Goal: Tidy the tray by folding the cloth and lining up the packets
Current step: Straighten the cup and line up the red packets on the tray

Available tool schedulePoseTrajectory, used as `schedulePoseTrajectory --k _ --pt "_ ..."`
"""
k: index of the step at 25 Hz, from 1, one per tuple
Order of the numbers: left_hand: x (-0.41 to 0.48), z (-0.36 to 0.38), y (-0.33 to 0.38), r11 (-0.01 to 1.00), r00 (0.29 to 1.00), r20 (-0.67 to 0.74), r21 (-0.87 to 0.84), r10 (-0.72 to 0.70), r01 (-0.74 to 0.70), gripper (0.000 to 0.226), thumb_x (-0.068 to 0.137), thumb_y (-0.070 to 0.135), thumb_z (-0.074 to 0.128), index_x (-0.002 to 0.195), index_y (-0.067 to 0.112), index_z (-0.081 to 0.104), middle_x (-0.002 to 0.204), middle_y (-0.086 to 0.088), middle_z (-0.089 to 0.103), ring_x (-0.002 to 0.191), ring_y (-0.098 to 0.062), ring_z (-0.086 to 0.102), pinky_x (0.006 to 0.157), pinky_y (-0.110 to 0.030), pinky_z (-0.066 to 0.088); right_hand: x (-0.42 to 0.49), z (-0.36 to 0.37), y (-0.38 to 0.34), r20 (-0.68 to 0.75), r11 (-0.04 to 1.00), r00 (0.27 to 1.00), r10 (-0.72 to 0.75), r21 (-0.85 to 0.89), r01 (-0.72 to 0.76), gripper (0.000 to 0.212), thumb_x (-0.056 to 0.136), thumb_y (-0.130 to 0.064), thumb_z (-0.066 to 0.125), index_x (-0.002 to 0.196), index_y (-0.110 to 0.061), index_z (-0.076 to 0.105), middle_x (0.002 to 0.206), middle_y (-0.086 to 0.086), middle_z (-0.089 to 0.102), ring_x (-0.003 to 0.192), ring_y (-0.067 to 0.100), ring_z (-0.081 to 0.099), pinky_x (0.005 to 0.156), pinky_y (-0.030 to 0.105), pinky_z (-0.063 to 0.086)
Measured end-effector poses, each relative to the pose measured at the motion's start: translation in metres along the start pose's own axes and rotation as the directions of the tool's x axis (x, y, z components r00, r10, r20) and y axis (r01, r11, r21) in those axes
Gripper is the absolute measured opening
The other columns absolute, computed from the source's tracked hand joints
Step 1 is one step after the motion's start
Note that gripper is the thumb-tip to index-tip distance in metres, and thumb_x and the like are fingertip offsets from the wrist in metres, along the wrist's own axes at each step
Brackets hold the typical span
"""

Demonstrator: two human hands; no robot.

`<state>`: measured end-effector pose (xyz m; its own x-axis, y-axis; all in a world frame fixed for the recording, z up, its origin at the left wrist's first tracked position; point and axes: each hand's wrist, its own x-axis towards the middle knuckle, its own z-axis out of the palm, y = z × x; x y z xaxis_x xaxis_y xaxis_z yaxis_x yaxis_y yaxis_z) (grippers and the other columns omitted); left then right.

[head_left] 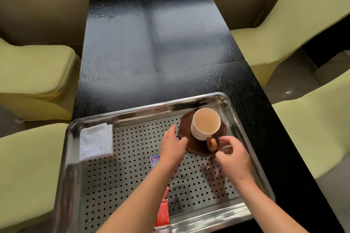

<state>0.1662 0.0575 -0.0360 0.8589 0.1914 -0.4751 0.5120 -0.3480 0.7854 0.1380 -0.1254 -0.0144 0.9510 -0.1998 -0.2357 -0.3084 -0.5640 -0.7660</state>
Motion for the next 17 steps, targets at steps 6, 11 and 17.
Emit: schedulePoseTrajectory --k 6,11,17 --pt "0.009 0.009 0.011 0.965 0.976 0.003 -0.152 -0.217 0.215 0.065 0.09 0.013 0.053 0.152 0.014 0.035 0.153 -0.008 0.043 0.135 -0.025 0.046 0.11 -0.041 0.041 -0.004 0.008 -0.007 -0.05 0.987 0.99 -0.129 -0.099 0.124 0.018 0.092 -0.042 0.065 0.081 -0.028 0.068 0.082 -0.011 0.063 0.076 0.007 0.061 0.063 0.025 0.046" --pt "0.006 0.006 0.016 0.921 0.971 0.062 -0.307 -0.233 0.24 0.077 0.081 0.006 0.055 0.154 0.013 0.031 0.153 -0.007 0.044 0.12 -0.016 0.053 0.099 -0.036 0.046 -0.002 0.006 -0.001 -0.1 0.991 0.989 -0.109 -0.086 0.1 0.021 0.092 -0.042 0.064 0.075 -0.029 0.065 0.078 -0.009 0.063 0.072 0.008 0.062 0.062 0.031 0.05" --pt "0.003 0.01 0.022 0.913 0.973 0.118 -0.34 -0.196 0.225 0.053 0.081 -0.003 0.054 0.127 0.023 0.058 0.096 0.023 0.057 0.071 0.01 0.058 0.053 -0.01 0.045 0.0 0.001 0.003 -0.063 0.999 0.997 -0.051 0.008 0.051 0.022 0.091 -0.051 0.062 0.085 -0.031 0.067 0.089 -0.008 0.067 0.078 0.015 0.07 0.069 0.042 0.059"
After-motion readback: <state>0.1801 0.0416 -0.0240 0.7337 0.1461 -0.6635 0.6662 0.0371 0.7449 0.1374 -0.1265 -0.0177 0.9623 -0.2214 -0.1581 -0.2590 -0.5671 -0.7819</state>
